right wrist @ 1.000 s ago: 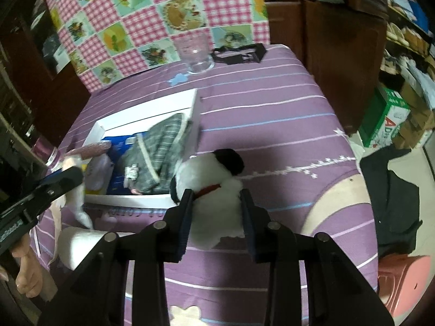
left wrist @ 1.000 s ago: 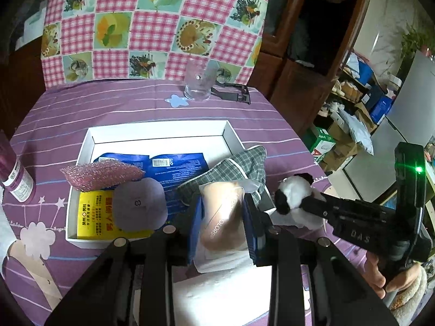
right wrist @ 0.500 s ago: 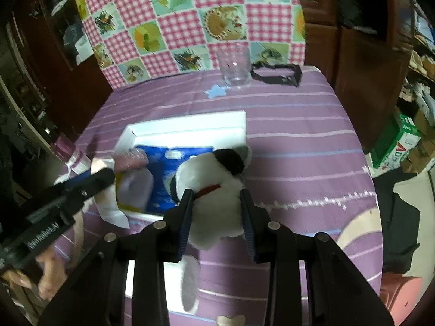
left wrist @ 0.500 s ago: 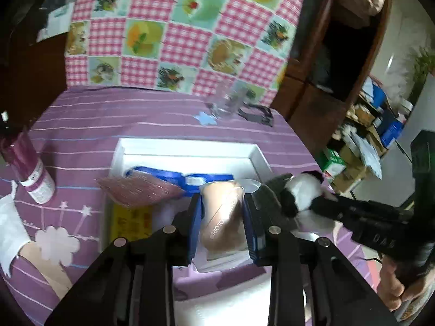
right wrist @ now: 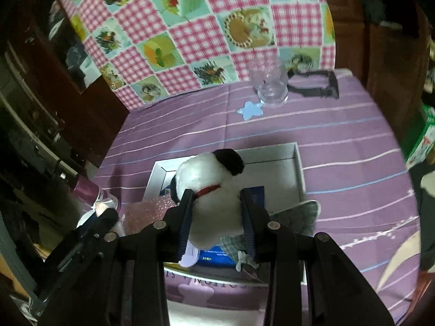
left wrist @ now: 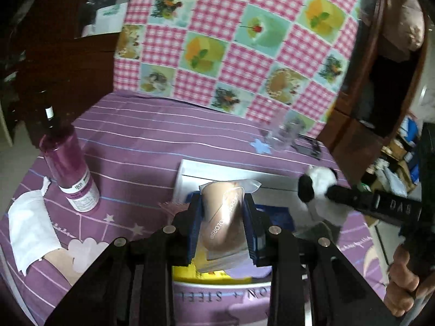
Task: Organize soft objects
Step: 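Carry the puff and panda plush over the box and lower them in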
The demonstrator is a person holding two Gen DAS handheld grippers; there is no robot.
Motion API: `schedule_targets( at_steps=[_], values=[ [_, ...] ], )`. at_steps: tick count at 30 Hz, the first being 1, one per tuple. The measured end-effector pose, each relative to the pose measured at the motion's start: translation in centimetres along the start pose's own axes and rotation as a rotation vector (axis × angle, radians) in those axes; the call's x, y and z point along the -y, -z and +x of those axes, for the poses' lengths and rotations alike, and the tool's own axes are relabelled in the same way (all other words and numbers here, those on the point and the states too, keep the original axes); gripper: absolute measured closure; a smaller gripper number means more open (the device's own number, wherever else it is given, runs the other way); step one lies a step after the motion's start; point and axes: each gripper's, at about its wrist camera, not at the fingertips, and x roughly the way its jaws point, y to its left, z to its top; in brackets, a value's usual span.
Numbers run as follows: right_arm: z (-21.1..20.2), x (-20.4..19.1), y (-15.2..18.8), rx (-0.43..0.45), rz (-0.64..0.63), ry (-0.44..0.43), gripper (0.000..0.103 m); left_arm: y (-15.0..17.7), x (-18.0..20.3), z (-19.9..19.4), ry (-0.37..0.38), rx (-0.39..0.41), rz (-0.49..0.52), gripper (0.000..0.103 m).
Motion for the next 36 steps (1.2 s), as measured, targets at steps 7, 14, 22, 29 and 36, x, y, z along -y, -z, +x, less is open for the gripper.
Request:
schedule_targets(
  at_steps=[7,14,22,29,36],
  values=[
    [2.3,2.0,0.7,0.008,0.007,-0.017,0.067,-1.7,2.2,3.6,0.028,-0.043,0.001,0.075],
    [3.4,3.7,0.7,0.007,0.043,0.011,0.067,-2.1,5.6,7.1,0.051,-0.065,0.038,0.075],
    [3.9,4.0,0.9,0.006,0.077,-0.003,0.067,-0.1,5.7,11.1,0.041,-0.221,0.045,0.075],
    [4.1,4.0,0.9,-0.006,0.073,-0.006,0.066,0.0,4.8,11.2,0.092,-0.238,-0.007,0.069],
    [3.8,3.8,0.9,-0.007,0.067,-0.024,0.065,-0.3,4.0,9.5,0.138,-0.224,-0.051,0.041]
  ],
)
